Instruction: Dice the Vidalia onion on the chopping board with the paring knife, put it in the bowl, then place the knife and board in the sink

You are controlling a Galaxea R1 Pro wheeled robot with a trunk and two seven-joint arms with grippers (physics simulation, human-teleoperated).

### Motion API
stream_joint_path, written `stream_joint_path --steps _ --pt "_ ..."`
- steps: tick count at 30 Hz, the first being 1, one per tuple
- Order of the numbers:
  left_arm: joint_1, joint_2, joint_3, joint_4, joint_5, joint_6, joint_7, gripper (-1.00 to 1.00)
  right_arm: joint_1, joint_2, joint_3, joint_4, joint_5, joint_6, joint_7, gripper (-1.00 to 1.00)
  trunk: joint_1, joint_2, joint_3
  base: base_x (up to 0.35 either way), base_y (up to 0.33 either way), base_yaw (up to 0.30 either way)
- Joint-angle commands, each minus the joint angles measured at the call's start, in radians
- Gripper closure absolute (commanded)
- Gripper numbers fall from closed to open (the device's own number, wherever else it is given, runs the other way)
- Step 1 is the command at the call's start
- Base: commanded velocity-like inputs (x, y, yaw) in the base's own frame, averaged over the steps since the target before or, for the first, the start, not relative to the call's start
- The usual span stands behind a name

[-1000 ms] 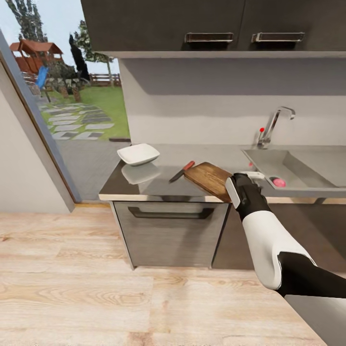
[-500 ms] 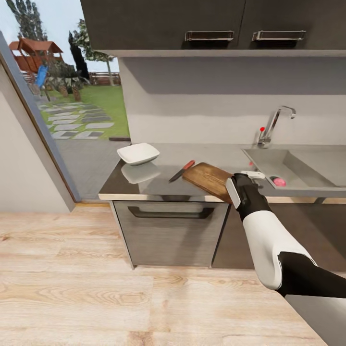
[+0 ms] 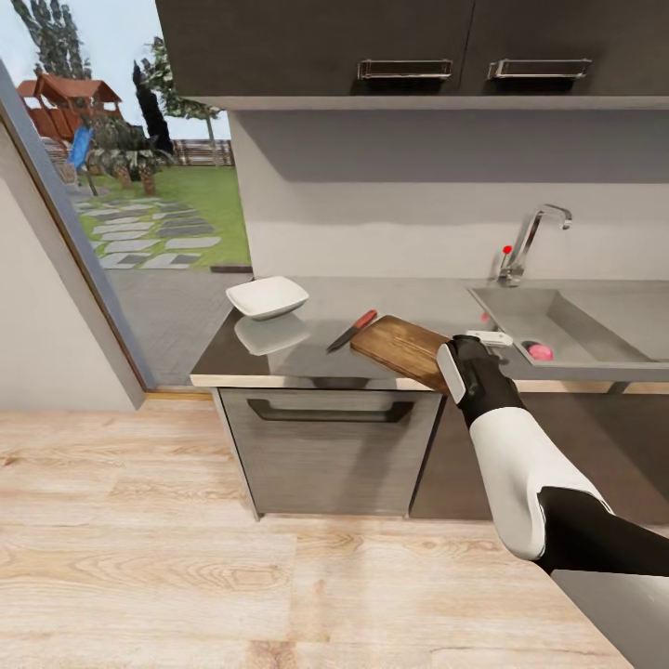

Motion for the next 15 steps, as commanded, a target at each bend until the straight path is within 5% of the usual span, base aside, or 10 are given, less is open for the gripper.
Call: stream_joint_path --steps 1,15 --pt "0.0 0.0 0.0 0.0 0.002 -0.003 0.0 -1.0 0.0 0.0 -0.004 0.042 0.002 0.012 -0.002 1.0 0.0 0.0 -0.001 0.0 0.0 0.0" --pt "0.0 -0.001 0.001 -0.001 0.002 -0.003 0.0 -1.0 0.0 0.0 -0.006 0.042 0.002 0.013 -0.002 1.0 0.0 0.0 -0.001 0.0 0.0 0.0"
